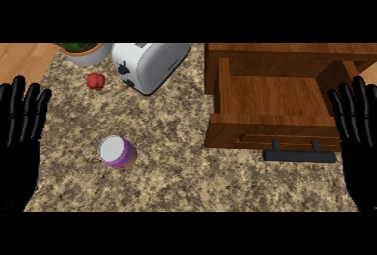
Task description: Pick up the can, place it into the drawer and close the drawer
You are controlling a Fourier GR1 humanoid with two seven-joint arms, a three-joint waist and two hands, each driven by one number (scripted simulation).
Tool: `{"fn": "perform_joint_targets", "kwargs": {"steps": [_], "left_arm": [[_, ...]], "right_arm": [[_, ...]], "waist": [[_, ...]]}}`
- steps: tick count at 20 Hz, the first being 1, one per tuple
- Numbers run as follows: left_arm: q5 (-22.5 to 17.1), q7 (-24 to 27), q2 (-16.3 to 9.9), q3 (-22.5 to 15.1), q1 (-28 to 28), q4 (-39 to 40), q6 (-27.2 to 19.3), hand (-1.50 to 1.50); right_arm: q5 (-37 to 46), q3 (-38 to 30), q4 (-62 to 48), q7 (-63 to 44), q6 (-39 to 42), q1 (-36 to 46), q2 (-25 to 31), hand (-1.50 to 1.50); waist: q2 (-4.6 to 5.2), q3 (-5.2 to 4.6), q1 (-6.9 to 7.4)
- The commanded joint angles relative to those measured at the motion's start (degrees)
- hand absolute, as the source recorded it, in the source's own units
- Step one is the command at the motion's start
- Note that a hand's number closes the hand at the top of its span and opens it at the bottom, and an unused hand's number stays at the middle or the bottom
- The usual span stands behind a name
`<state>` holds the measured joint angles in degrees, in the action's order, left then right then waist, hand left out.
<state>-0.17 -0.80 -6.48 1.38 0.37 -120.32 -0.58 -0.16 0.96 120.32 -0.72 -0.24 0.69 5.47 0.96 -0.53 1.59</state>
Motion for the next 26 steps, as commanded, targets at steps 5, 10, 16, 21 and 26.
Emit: {"fn": "perform_joint_targets", "kwargs": {"steps": [5,10,16,21,26], "left_arm": [[-9.92,2.99,-2.47,0.08,-2.44,-0.29,10.16,-1.50],[-8.72,-12.58,-5.50,0.43,-7.10,1.80,8.32,-1.50],[-15.14,-11.75,-7.81,5.89,-17.25,-6.76,14.05,-1.50],[-20.96,-20.58,-9.85,11.67,-12.41,-8.74,13.99,-1.50],[-23.11,-22.18,-7.64,12.57,-19.41,-16.70,15.56,-1.50]], "right_arm": [[-0.38,1.19,3.25,-5.21,-0.05,1.53,-0.32,-1.50],[-0.13,-6.12,-3.21,-9.68,-4.44,-6.17,-0.52,-1.50],[-8.80,-12.35,7.45,-10.66,0.76,-16.22,1.62,-1.50],[-6.26,-11.08,6.85,-9.69,2.55,-18.21,0.07,-1.50],[-16.68,-21.60,0.85,-5.91,9.11,-18.32,4.23,-1.50]], "waist": [[-1.08,0.47,-1.54],[-0.97,0.59,-2.08],[-1.20,0.51,-1.73],[-1.05,0.53,-1.73],[-1.09,0.55,-1.55]]}}
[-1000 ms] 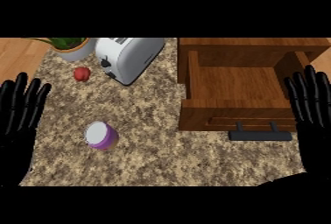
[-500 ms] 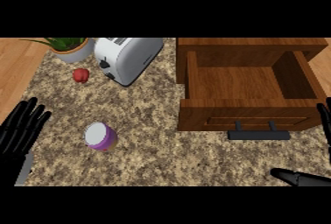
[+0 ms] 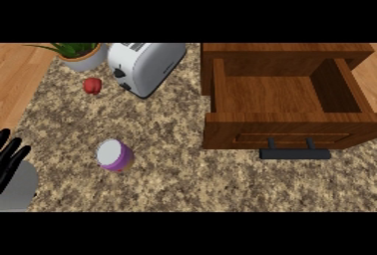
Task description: Pick up the can, place it into the drawer and close the drawer
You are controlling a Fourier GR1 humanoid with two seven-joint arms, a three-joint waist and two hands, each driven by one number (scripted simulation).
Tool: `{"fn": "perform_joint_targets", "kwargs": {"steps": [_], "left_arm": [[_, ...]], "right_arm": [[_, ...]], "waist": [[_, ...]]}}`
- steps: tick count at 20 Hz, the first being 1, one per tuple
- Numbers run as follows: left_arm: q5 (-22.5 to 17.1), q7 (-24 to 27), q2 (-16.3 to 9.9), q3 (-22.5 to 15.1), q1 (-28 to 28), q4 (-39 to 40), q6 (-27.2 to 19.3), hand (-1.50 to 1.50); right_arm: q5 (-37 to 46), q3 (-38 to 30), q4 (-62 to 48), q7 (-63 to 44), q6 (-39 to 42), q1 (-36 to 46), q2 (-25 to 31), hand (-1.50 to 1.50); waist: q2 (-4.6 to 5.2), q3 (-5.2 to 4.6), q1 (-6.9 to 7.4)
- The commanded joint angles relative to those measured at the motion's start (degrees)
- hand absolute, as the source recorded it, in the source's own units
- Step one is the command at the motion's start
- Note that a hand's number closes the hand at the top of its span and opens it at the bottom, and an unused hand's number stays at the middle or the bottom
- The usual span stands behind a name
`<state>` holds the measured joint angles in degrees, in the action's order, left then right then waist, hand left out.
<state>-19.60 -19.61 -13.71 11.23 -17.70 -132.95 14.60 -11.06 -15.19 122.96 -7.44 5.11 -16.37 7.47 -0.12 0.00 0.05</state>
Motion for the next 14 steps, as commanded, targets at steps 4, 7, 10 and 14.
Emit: {"fn": "perform_joint_targets", "kwargs": {"steps": [4,7,10,14], "left_arm": [[-6.62,-3.46,2.19,4.34,-1.02,1.10,0.05,-1.50],[-12.49,-8.74,1.83,6.20,-0.30,-0.68,-2.13,-1.50],[-11.05,-8.26,3.19,4.01,3.28,3.82,-2.63,-1.50],[-13.89,-11.24,2.36,5.60,7.22,7.01,-3.98,-1.50]], "right_arm": [[-5.42,-5.83,-1.32,0.08,4.21,-0.58,2.23,-1.50],[0.55,-1.21,-2.07,5.52,4.22,-4.51,-3.16,-1.50],[-4.63,-4.57,2.61,4.86,7.26,-8.59,-2.77,-1.50],[-8.83,-9.66,-2.25,2.71,9.51,-4.23,1.18,-1.50]], "waist": [[0.03,-0.01,0.01],[0.04,0.02,-0.05],[0.01,0.00,-0.58],[0.09,0.00,-0.27]]}}
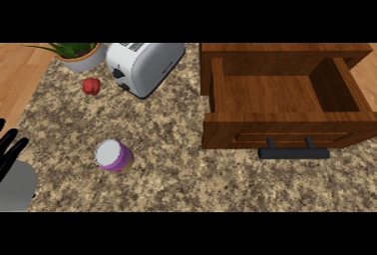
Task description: Pick up the can, place it into the drawer and close the drawer
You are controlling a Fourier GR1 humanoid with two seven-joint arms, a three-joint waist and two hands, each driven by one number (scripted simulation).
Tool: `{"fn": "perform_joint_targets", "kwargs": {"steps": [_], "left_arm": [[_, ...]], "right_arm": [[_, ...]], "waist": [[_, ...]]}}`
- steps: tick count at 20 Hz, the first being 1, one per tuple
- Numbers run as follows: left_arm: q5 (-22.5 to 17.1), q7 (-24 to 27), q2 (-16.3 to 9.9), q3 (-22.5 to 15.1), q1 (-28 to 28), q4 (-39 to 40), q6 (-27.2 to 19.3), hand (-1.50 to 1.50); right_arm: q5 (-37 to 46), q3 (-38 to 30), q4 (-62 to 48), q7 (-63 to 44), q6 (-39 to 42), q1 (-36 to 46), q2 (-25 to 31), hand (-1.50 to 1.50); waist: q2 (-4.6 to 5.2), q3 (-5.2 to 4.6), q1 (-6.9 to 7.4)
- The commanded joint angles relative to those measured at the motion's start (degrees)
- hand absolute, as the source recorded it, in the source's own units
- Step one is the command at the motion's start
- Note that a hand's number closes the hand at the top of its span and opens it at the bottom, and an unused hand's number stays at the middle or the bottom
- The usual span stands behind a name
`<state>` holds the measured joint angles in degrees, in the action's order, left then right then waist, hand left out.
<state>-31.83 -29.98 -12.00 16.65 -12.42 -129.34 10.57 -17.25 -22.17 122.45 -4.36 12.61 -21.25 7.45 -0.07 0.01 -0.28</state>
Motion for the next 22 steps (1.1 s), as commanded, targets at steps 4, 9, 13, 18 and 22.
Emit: {"fn": "perform_joint_targets", "kwargs": {"steps": [4,9,13,18,22], "left_arm": [[3.25,-1.39,5.08,-5.55,1.02,1.48,-1.63,-1.50],[7.24,4.58,6.84,-5.24,2.60,9.47,-0.05,-1.50],[12.07,3.33,8.24,-9.10,5.87,11.37,-3.42,-1.50],[19.61,13.59,11.50,-12.96,6.44,23.00,-1.28,-1.50],[17.70,15.65,9.06,-9.53,5.59,25.13,0.58,-1.50]], "right_arm": [[-4.10,-5.28,-1.59,0.09,4.42,-0.61,1.29,-1.50],[-1.66,-5.55,-2.11,4.42,7.57,-3.14,-2.16,-1.50],[-4.26,-8.85,-1.29,2.86,9.42,-4.68,-2.09,-1.50],[-5.54,-9.35,1.14,0.06,10.03,-4.23,-2.27,-1.50],[-8.71,-13.65,0.66,0.48,13.05,-4.91,-1.59,-1.50]], "waist": [[0.02,0.00,0.00],[0.02,-0.01,-0.01],[0.01,0.00,-0.10],[0.08,-0.03,-0.25],[0.02,-0.03,-0.07]]}}
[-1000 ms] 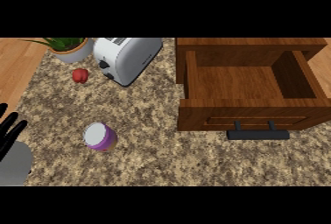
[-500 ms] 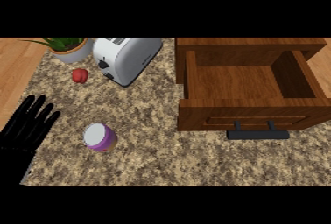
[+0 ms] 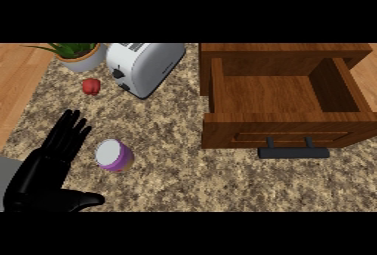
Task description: Pick up the can, place it into the drawer and close the drawer
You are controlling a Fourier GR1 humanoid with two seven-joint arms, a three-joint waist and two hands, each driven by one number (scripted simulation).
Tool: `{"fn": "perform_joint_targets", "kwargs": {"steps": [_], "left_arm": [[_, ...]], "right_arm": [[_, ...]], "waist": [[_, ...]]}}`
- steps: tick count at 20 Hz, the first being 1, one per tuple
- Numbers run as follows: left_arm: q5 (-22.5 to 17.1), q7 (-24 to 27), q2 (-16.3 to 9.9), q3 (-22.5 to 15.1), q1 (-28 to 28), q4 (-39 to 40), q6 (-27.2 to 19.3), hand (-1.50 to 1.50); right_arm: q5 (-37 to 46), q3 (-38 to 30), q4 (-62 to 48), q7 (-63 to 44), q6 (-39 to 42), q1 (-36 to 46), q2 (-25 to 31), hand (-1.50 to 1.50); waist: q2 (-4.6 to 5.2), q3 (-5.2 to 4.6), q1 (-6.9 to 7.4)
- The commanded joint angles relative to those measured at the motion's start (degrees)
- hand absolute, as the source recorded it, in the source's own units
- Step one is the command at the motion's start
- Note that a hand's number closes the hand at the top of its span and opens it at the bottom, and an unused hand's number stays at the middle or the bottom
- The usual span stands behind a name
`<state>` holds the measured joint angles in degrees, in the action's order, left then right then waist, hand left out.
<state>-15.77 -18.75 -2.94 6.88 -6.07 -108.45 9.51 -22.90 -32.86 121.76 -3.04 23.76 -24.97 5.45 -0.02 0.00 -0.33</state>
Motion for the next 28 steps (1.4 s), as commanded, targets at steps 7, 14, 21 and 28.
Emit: {"fn": "perform_joint_targets", "kwargs": {"steps": [7,14,21,28], "left_arm": [[4.50,12.43,-0.41,2.01,-1.60,13.08,2.51,-1.50],[6.50,21.23,-0.95,5.11,3.59,25.68,0.96,-1.50],[9.58,30.94,-0.98,5.42,4.39,38.18,1.21,-1.50],[8.48,34.22,-4.20,7.84,11.12,50.69,2.78,-1.50]], "right_arm": [[-0.05,-1.12,3.24,-4.83,-0.66,2.55,-1.76,-1.50],[-0.47,-3.29,3.00,-3.79,3.73,0.67,-3.86,-1.50],[-7.01,-8.27,2.55,-9.14,3.88,2.39,1.40,-1.50],[-6.63,-8.11,5.41,-6.23,7.62,-1.14,-4.06,-1.50]], "waist": [[0.02,-0.03,0.26],[0.01,-0.02,0.03],[0.02,-0.03,-0.01],[0.01,-0.02,-0.21]]}}
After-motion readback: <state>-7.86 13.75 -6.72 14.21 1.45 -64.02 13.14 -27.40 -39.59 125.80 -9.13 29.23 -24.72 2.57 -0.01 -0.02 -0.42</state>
